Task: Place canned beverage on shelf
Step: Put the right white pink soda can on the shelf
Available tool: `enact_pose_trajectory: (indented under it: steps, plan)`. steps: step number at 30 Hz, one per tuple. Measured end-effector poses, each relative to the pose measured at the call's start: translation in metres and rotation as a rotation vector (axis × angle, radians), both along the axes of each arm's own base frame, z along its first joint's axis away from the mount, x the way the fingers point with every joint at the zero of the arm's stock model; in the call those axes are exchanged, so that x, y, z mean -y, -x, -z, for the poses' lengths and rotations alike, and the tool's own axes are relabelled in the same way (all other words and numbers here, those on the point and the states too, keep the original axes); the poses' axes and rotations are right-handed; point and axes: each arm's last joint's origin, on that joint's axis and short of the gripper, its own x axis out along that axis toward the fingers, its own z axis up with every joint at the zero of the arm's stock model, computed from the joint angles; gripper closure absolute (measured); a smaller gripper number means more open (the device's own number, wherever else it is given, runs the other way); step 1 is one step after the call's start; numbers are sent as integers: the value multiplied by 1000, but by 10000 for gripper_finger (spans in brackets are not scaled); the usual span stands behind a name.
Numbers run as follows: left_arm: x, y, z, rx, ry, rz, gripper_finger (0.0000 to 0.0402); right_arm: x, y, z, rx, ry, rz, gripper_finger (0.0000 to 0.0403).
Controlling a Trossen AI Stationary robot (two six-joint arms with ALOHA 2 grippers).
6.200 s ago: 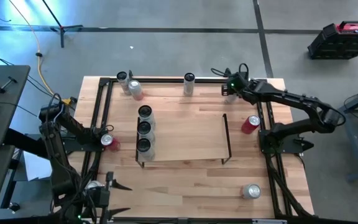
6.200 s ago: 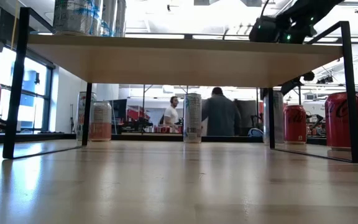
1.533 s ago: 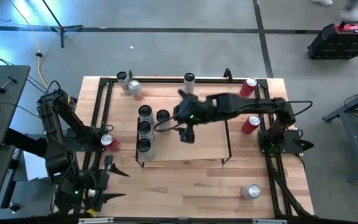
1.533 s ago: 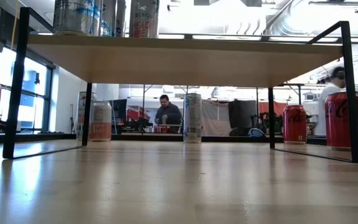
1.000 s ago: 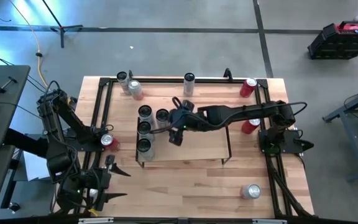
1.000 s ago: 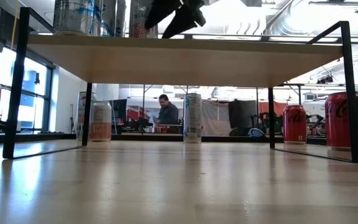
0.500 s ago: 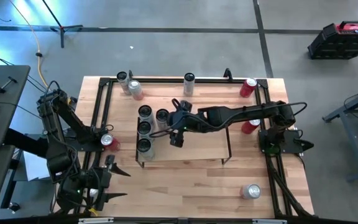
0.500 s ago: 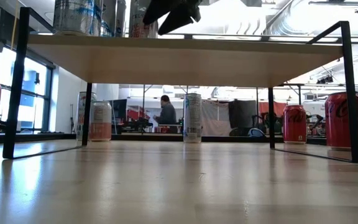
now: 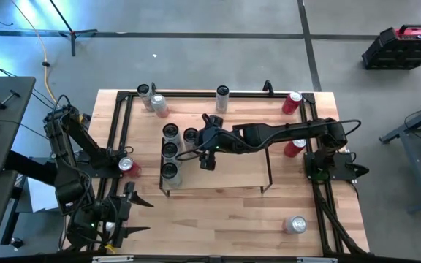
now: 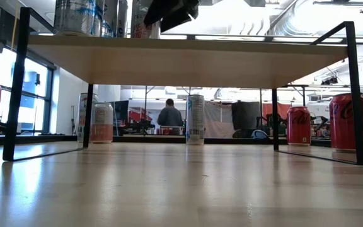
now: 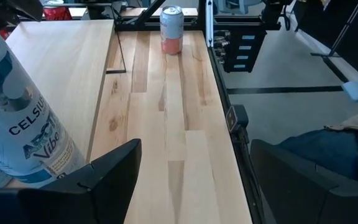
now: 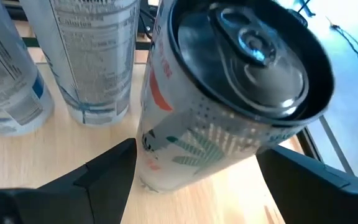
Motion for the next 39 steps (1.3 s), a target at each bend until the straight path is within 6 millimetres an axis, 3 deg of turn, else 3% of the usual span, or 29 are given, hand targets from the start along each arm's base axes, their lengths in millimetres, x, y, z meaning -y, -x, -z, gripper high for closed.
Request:
enact_pose_trajectory:
  steps: [23, 34, 39]
  plan:
    - [0, 0, 0, 0, 18, -9, 111, 11, -2, -2, 4, 70, -17, 89]
    - [-1, -1, -1, 30, -9, -28, 111, 6, -3, -4, 29, 64, -31, 89]
    - [-11, 1, -11, 54, 13, -40, 111, 0, -2, -6, 32, 61, -45, 89]
